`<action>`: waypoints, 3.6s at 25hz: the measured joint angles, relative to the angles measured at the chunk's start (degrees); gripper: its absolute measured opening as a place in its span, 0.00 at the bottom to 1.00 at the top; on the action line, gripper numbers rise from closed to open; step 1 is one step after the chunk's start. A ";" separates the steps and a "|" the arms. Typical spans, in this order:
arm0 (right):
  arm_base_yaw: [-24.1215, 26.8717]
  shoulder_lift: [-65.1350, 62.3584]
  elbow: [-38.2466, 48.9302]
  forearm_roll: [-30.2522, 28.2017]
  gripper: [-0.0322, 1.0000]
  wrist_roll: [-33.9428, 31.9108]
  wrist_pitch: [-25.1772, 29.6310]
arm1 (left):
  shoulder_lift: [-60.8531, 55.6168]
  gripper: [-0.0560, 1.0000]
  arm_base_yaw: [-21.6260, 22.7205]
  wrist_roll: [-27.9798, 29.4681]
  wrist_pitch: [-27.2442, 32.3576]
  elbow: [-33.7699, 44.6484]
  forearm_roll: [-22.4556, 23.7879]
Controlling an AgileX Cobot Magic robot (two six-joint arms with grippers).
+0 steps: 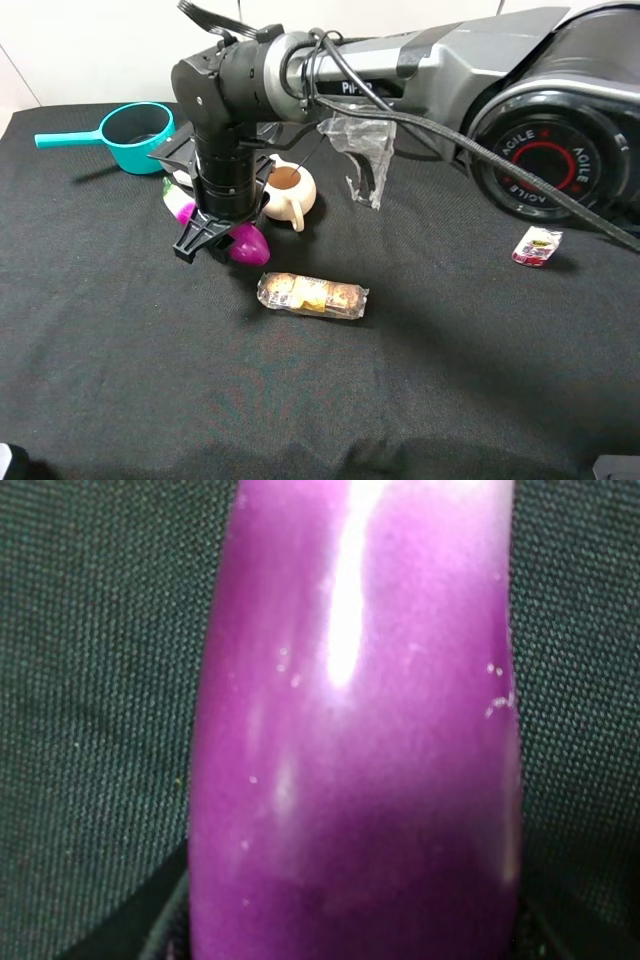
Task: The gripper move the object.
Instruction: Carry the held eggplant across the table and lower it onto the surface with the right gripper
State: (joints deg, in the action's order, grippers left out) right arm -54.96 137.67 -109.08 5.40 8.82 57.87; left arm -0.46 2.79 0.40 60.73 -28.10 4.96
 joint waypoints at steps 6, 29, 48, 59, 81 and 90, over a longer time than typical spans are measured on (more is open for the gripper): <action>0.00 0.49 0.00 0.04 0.41 0.30 -0.10 | 0.00 0.99 0.00 0.00 0.00 0.00 0.00; 0.00 1.62 -0.05 0.14 0.41 0.85 -0.14 | 0.00 0.99 0.00 0.00 0.00 0.00 0.00; 0.00 3.00 -0.05 0.40 0.41 1.13 -0.75 | 0.00 0.99 0.00 0.00 0.00 0.00 0.00; 0.00 3.00 -0.05 0.40 0.41 1.30 -0.75 | 0.00 0.99 0.00 0.00 0.00 0.00 0.00; 0.00 1.87 -0.05 -0.22 0.61 1.30 -1.56 | 0.00 0.99 0.00 0.00 0.00 0.00 0.00; 0.00 1.87 -0.05 -0.48 0.70 1.30 -1.49 | 0.00 0.99 0.00 0.00 0.00 0.00 0.00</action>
State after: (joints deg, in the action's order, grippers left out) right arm -54.96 139.53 -109.13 4.92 10.12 56.38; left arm -0.46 2.79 0.40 60.73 -28.10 4.96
